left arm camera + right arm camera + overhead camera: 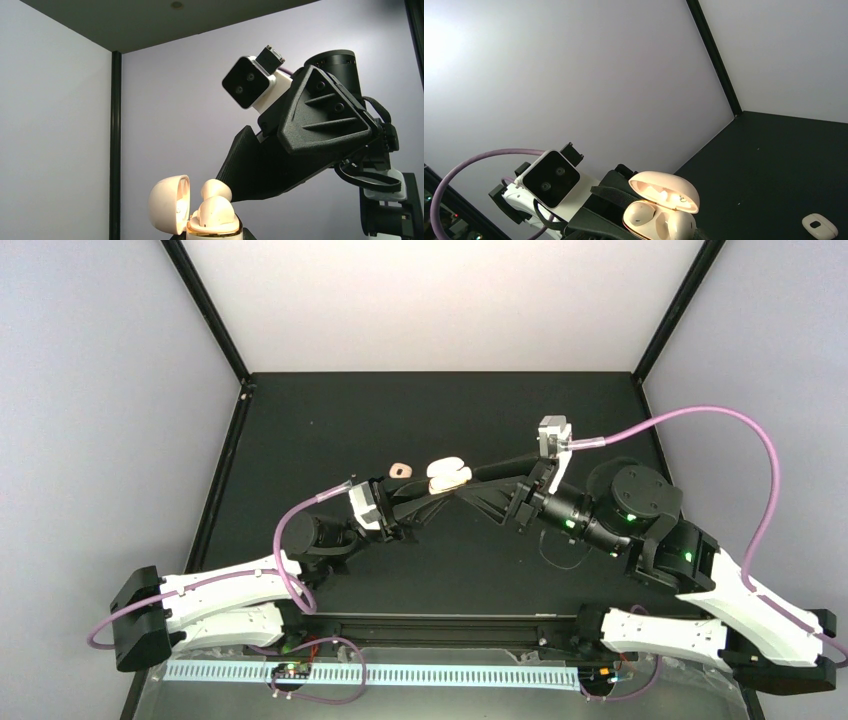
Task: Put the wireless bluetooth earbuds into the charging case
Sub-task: Place the earbud in the charging case.
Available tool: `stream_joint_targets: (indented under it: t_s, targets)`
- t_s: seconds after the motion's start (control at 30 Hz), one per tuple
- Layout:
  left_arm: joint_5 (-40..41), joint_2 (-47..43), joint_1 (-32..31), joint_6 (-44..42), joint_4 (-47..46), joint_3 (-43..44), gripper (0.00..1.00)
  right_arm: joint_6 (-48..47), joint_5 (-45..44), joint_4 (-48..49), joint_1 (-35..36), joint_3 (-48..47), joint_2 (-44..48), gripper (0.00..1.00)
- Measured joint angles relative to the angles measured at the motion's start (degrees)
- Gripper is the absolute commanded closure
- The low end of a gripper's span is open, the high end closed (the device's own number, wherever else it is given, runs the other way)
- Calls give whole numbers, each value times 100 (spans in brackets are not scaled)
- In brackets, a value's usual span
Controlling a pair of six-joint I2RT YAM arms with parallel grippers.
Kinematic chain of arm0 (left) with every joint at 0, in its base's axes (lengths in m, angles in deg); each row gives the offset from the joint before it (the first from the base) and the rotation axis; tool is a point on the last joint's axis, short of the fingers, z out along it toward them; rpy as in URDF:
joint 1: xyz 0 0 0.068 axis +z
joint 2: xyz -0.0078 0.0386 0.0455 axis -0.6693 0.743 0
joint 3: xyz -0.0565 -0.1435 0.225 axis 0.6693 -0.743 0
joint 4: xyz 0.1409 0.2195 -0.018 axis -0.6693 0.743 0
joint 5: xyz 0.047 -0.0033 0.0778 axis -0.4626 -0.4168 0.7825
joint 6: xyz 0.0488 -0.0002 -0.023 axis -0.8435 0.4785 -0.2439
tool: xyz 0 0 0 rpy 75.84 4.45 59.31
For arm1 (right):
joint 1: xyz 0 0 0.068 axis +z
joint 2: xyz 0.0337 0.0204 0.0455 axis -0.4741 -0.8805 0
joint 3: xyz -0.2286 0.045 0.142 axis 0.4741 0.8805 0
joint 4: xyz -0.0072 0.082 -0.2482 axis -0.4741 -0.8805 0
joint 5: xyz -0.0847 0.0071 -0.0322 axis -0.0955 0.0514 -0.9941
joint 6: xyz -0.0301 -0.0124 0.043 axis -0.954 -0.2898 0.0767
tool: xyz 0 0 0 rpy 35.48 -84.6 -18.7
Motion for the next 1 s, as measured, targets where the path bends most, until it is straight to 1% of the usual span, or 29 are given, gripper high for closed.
stream_joint_targets:
  t_s: [0.57, 1.0]
  targets:
    - [11, 2, 0, 0, -90, 0, 98, 2, 387, 105, 0, -2, -13, 44]
    - [-57, 87, 0, 2, -37, 0, 98, 2, 573, 247, 0, -120, -216, 44]
